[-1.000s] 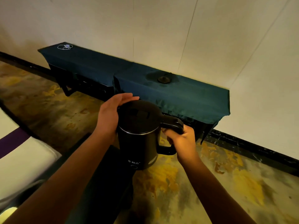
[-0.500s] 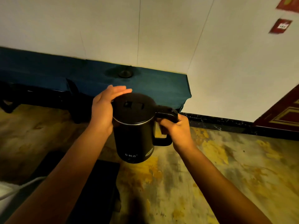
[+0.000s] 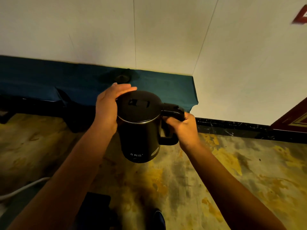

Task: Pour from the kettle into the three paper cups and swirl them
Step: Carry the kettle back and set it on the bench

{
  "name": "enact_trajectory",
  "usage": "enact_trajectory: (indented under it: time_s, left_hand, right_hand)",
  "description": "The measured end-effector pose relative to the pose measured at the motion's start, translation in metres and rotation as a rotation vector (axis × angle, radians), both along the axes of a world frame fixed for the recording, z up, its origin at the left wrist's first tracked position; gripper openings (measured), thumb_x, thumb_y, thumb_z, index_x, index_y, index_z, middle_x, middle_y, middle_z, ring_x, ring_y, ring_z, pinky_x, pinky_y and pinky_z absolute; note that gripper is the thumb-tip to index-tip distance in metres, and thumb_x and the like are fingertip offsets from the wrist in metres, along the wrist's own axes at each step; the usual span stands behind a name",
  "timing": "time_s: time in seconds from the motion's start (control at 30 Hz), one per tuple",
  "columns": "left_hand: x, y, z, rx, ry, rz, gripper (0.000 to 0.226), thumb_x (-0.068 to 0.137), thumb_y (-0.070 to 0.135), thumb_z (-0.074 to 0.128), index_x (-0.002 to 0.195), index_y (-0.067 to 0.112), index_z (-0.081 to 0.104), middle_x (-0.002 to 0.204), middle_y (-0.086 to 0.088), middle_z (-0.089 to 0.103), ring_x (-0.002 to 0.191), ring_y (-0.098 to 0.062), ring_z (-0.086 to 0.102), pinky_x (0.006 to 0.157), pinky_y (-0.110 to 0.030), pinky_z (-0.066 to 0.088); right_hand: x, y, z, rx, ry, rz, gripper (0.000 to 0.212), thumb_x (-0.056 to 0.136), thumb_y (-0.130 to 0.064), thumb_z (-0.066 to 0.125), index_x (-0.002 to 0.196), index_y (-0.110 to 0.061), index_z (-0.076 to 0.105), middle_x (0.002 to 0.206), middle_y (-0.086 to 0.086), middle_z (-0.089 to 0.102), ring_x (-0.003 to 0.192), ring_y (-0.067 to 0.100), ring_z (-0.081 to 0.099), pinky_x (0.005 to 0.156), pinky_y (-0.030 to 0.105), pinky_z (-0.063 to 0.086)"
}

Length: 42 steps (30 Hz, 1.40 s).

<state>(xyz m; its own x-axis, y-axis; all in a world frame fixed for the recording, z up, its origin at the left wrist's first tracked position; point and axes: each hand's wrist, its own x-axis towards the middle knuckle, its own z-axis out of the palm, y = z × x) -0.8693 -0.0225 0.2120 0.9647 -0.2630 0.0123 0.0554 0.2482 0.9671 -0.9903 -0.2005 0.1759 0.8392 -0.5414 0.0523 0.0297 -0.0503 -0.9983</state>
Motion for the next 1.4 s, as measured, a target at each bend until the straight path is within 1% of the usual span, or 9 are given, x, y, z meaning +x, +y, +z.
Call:
enact_trajectory:
  time_s: [0.1,0.27,0.4,0.5,0.63,0.73,0.83,1.13,1.4]
  left_hand:
    - [0.028,-0.025,-0.002,0.009,-0.007,0.028,0.046,0.074,0.053,0.061,0.095,0.018,0.081,0.13,-0.009,0.066,0.125,-0.023,0.06,0.104,-0.045,0.047]
    - [0.073,-0.06,-0.006,0.015,0.013,0.1,0.043,0.105,0.031,0.037,0.104,0.009,0.074,0.107,-0.01,0.077,0.108,-0.024,0.071,0.106,-0.047,0.048]
    - [0.115,-0.076,-0.01,0.011,0.047,0.132,0.045,0.106,0.031,0.034,0.101,0.008,0.072,0.106,-0.01,0.077,0.104,-0.025,0.072,0.103,-0.048,0.05]
    - [0.15,-0.083,-0.011,0.012,0.066,0.141,0.045,0.107,0.031,0.033,0.103,0.007,0.071,0.106,-0.009,0.077,0.103,-0.024,0.072,0.102,-0.045,0.051]
    - [0.202,-0.088,-0.014,0.013,0.065,0.152,0.045,0.107,0.031,0.033,0.104,0.006,0.071,0.105,-0.009,0.077,0.103,-0.023,0.072,0.1,-0.044,0.052]
    - [0.243,-0.088,-0.011,0.016,0.072,0.16,0.045,0.106,0.03,0.034,0.104,0.006,0.072,0.103,-0.008,0.078,0.103,-0.022,0.072,0.1,-0.044,0.052]
    - [0.278,-0.092,-0.006,0.03,0.091,0.173,0.045,0.106,0.031,0.034,0.103,0.007,0.072,0.104,-0.008,0.078,0.102,-0.023,0.073,0.098,-0.044,0.054]
    - [0.371,-0.102,-0.007,-0.006,0.099,0.258,0.04,0.104,0.029,0.039,0.097,0.007,0.072,0.106,-0.012,0.077,0.102,-0.028,0.072,0.095,-0.047,0.055]
    - [0.452,-0.101,-0.001,-0.078,0.131,0.255,0.035,0.101,0.028,0.044,0.103,0.003,0.07,0.104,-0.012,0.077,0.097,-0.025,0.074,0.086,-0.036,0.059]
  right_hand:
    - [0.032,-0.027,0.002,-0.001,0.008,0.051,0.022,0.086,0.002,0.07,0.085,-0.02,0.074,0.083,0.014,0.072,0.075,0.022,0.067,0.065,0.026,0.056]
    - [0.087,-0.069,0.0,-0.014,0.041,0.174,0.021,0.088,0.005,0.067,0.076,-0.013,0.067,0.052,-0.011,0.058,0.047,0.001,0.054,0.052,0.017,0.045]
    - [0.136,-0.087,-0.011,-0.004,0.077,0.199,0.01,0.088,0.004,0.068,0.084,-0.005,0.068,0.059,-0.003,0.058,0.048,0.003,0.052,0.051,0.018,0.045]
    - [0.176,-0.094,-0.014,0.017,0.085,0.208,0.004,0.089,0.008,0.065,0.09,0.004,0.066,0.049,-0.01,0.059,0.045,-0.003,0.055,0.048,0.014,0.044]
    - [0.228,-0.099,-0.016,-0.011,0.086,0.219,0.018,0.09,0.008,0.065,0.08,-0.007,0.064,0.046,-0.013,0.059,0.044,-0.002,0.056,0.048,0.014,0.044]
    - [0.271,-0.101,-0.016,-0.048,0.089,0.173,0.005,0.087,0.005,0.07,0.086,0.0,0.069,0.054,-0.004,0.061,0.045,0.006,0.057,0.05,0.024,0.049]
    - [0.309,-0.104,-0.019,-0.088,0.078,0.143,0.01,0.085,0.004,0.072,0.08,-0.004,0.068,0.055,0.0,0.061,0.046,0.009,0.058,0.052,0.028,0.052]
    - [0.421,-0.12,-0.021,-0.045,0.033,0.233,0.037,0.084,0.01,0.07,0.067,-0.022,0.061,0.045,-0.018,0.059,0.044,-0.005,0.053,0.052,0.012,0.041]
    - [0.503,-0.117,-0.013,-0.038,0.021,0.262,0.032,0.084,0.005,0.071,0.071,-0.022,0.063,0.045,-0.017,0.057,0.045,-0.003,0.051,0.052,0.017,0.041]
